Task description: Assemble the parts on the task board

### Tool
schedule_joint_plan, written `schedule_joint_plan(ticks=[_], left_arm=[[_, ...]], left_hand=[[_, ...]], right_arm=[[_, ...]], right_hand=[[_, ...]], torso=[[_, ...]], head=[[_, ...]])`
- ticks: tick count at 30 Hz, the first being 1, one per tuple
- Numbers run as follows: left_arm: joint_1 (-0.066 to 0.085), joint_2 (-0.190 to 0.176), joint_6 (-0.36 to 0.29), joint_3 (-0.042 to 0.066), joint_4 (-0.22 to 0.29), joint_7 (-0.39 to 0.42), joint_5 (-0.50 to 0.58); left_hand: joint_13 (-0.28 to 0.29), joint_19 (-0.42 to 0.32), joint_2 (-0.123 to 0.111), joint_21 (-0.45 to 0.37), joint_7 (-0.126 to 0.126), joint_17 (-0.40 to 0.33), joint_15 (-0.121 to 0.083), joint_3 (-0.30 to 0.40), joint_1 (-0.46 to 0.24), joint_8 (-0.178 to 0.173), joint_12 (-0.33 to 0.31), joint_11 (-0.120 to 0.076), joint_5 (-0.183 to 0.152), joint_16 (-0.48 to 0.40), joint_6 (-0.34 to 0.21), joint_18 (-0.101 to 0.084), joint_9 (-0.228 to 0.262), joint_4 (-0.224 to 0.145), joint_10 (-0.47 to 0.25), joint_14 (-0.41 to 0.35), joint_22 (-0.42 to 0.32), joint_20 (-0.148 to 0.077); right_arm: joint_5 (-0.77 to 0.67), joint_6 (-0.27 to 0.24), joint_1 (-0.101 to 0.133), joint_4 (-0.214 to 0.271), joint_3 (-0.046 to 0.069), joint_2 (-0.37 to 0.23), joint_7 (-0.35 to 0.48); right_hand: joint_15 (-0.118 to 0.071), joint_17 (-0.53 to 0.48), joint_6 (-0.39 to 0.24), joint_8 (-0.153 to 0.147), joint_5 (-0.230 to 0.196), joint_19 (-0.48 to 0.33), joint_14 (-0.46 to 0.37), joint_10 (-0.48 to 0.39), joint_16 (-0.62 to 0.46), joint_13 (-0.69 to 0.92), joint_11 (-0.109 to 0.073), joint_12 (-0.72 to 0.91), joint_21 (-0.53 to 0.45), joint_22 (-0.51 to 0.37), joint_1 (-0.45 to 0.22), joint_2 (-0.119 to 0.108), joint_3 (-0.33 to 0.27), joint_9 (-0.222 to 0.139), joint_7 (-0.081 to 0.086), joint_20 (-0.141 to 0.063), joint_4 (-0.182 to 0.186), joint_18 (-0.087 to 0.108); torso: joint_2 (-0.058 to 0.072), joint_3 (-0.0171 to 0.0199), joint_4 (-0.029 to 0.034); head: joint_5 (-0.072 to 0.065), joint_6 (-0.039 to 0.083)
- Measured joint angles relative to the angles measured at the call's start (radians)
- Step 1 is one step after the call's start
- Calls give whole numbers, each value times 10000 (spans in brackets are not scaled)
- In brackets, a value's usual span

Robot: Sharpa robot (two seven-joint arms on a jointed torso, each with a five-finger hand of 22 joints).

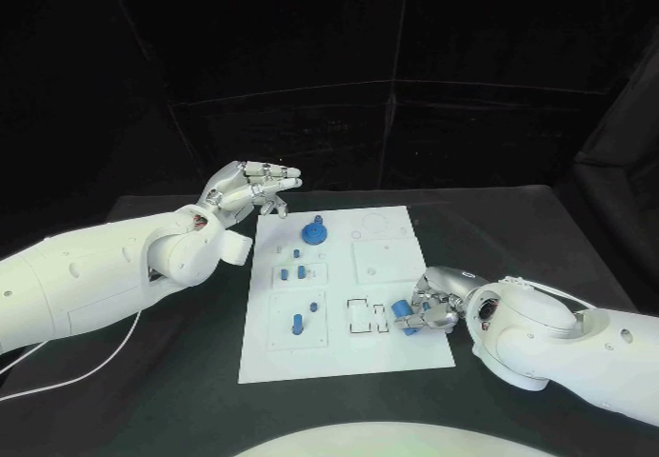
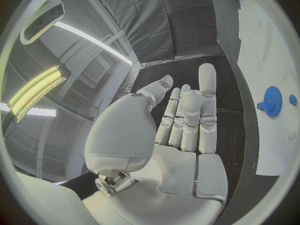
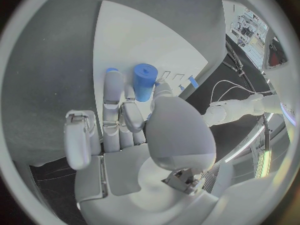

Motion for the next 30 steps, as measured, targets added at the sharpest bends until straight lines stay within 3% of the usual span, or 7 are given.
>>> schedule_joint_plan(ticks=[4,11,15,24,30], left_arm=[[-1,-2,5,-1,4,-2,0],[-3,-17,9,-3,5,-4,0],[-3,-25,10,-3,10,-5,0],[-4,-33,12,-13,-5,-13,1],[-4,8,15,-18,2,-19,1]], left_hand=[[0,0,0,0,0,0,0,0,0,0,0,0,0,0,0,0,0,0,0,0,-3,0],[0,0,0,0,0,0,0,0,0,0,0,0,0,0,0,0,0,0,0,0,-8,0],[0,0,0,0,0,0,0,0,0,0,0,0,0,0,0,0,0,0,0,0,-7,0],[0,0,0,0,0,1,0,0,0,0,0,0,0,0,0,0,0,0,0,0,-6,0],[0,0,0,0,0,1,0,0,0,0,0,0,0,0,0,0,0,0,0,0,-6,0]], right_arm=[[-119,-20,-52,-66,33,124,-45],[-272,-145,-102,-77,39,197,-124],[-307,-347,-135,101,10,65,-180],[-325,-1289,-163,1104,-1,-387,-345],[-246,-1626,-150,1116,2,-22,-400]], right_hand=[[0,0,-13,109,320,0,0,122,0,311,-20,263,0,0,174,238,22,63,-19,0,-22,0],[-35,0,74,248,1232,16,35,578,0,940,-84,1330,0,0,461,516,29,117,-105,-55,-85,1],[-62,0,206,252,1808,1,63,605,-38,940,-111,1797,0,0,791,818,143,156,-126,-69,-200,1],[-71,0,256,351,1926,-1,72,641,-38,939,-148,2140,0,0,903,870,70,169,-103,-145,-129,0],[-70,0,258,355,1926,-2,72,655,-38,939,-163,2140,0,0,842,930,-9,191,-104,-145,-50,0]], torso=[[0,-2,0],[-6,-11,6],[-13,-12,7],[-53,-26,-6],[-69,-35,-6]], head=[[20,-19],[50,-43],[82,-58],[134,-81],[128,-70]])
